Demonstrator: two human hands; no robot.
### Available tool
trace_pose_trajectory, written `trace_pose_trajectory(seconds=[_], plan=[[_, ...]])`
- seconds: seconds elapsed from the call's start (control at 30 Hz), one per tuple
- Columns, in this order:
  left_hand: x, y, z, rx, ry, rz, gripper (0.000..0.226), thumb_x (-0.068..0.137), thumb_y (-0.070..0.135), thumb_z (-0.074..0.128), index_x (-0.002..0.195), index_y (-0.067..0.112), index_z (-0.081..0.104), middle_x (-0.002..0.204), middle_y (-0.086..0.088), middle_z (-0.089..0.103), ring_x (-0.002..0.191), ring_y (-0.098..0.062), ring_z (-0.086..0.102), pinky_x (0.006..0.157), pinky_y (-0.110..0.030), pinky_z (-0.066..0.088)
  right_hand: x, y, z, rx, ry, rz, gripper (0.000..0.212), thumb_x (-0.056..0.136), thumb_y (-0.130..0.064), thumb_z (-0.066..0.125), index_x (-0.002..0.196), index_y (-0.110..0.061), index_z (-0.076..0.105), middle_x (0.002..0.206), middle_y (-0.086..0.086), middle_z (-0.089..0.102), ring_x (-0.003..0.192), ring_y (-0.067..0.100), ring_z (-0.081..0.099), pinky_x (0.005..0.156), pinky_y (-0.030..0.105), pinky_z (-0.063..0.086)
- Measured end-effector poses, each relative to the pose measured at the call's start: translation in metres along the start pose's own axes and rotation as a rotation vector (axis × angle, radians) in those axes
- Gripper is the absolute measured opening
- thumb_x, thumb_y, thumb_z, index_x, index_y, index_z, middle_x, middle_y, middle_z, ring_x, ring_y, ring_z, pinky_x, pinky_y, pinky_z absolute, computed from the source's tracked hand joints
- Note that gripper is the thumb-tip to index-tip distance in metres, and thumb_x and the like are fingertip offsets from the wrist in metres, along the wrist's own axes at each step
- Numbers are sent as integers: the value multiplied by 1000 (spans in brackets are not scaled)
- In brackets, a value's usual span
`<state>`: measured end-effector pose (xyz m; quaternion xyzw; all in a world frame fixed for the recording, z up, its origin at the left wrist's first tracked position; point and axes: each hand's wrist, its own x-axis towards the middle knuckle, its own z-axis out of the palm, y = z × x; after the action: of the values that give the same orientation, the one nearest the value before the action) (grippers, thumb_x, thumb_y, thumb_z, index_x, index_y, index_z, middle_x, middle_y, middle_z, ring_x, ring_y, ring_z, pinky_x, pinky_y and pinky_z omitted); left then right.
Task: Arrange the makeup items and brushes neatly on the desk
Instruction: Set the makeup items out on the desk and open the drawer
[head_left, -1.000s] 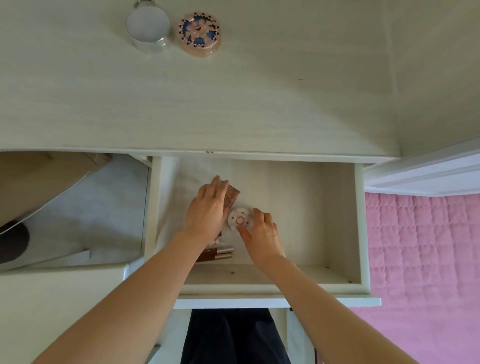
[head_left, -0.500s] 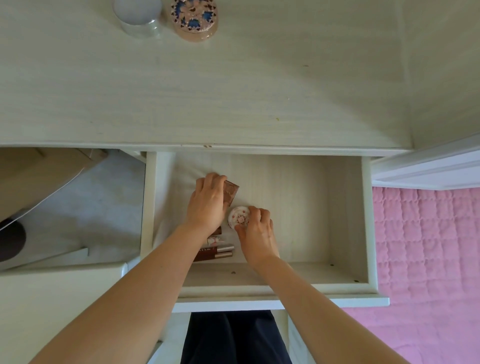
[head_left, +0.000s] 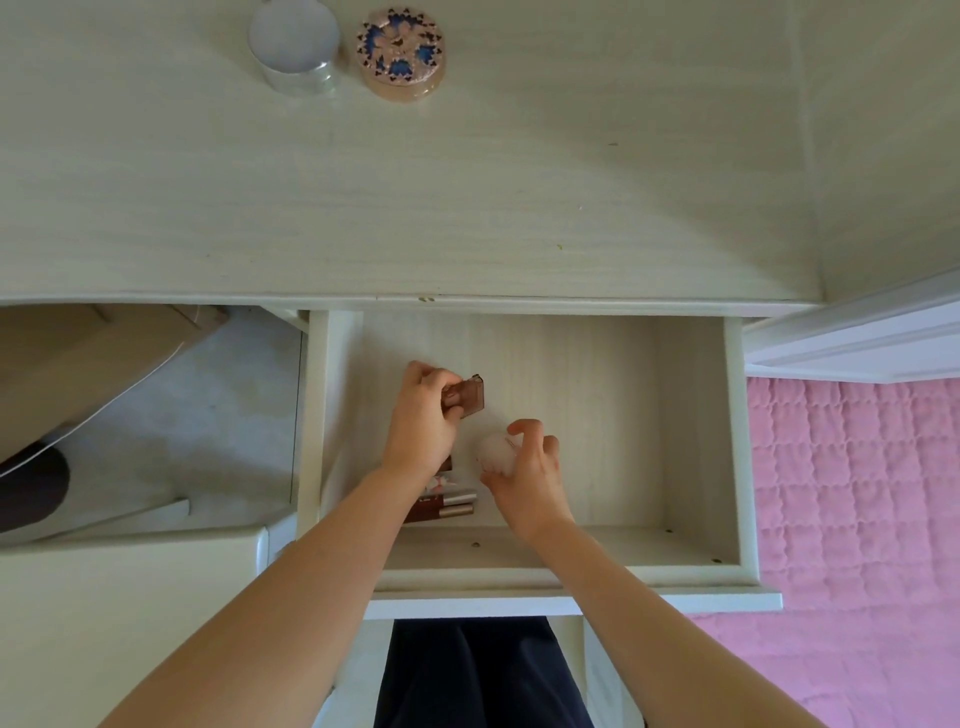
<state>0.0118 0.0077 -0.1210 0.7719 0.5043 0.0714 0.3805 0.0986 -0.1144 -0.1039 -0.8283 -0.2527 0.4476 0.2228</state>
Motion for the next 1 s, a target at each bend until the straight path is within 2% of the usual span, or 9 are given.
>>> trace_pose_trajectory(seconds=[0.1,0.23,0.33,0.4,0.47,0.57,0.67,0.9,1.0], plan=[[-6,10,-9,-125,53,-66,28,74,-3,72,100,9,67,99,1,49,82,-12,54,74,1,35,-7,2,-11,36,43,42,54,85,-14,68,127,-23,36,112,-1,32,85,12,44,52,5,34],[-23,29,-27,-307,35,-147,34,81,8,71,113,17,65,104,3,63,92,-10,61,81,-19,49,-21,-8,-31,78,65,53,51,88,-18,65,133,-25,42,120,2,40,87,14,50,66,9,38],[-37,46,-47,-487,90,-239,40,80,8,72,115,22,62,95,7,66,82,1,63,71,-14,51,-35,-23,-46,113,63,17,49,89,-22,63,134,-30,44,114,-4,43,81,2,51,62,5,37],[-44,55,-62,-540,130,-242,37,81,8,72,113,23,61,92,9,66,81,8,62,66,-9,49,-45,-35,-55,150,82,-27,47,90,-24,62,132,-35,45,111,-6,45,83,1,52,68,10,42],[-48,63,-79,-572,154,-217,32,82,11,72,110,23,61,94,10,67,85,8,63,66,-9,50,-54,-50,-64,207,111,-71,45,90,-26,62,129,-40,45,108,-11,46,86,1,54,74,16,46],[-48,73,-104,-611,198,-188,27,83,11,71,107,22,63,99,10,67,87,2,64,71,-15,53,-61,-71,-77,267,141,-117,43,90,-23,61,124,-45,47,110,-13,48,89,-1,56,69,9,43],[-43,80,-130,-660,241,-158,26,84,7,69,105,22,64,96,5,68,84,-1,65,71,-14,51,-62,-95,-88,305,158,-151,44,89,-18,62,123,-44,49,114,-10,51,92,2,59,66,9,47],[-10,79,-174,-651,238,-178,29,85,6,66,106,25,62,97,4,68,85,-8,65,74,-21,52,-40,-155,-103,351,185,-199,42,89,-25,62,124,-43,49,119,-5,55,96,10,60,72,15,46],[14,77,-189,-585,207,-177,27,86,6,65,107,22,62,94,7,66,82,-10,64,69,-19,48,-23,-181,-106,344,208,-217,42,89,-25,62,126,-41,49,118,-5,51,94,8,58,72,17,46]])
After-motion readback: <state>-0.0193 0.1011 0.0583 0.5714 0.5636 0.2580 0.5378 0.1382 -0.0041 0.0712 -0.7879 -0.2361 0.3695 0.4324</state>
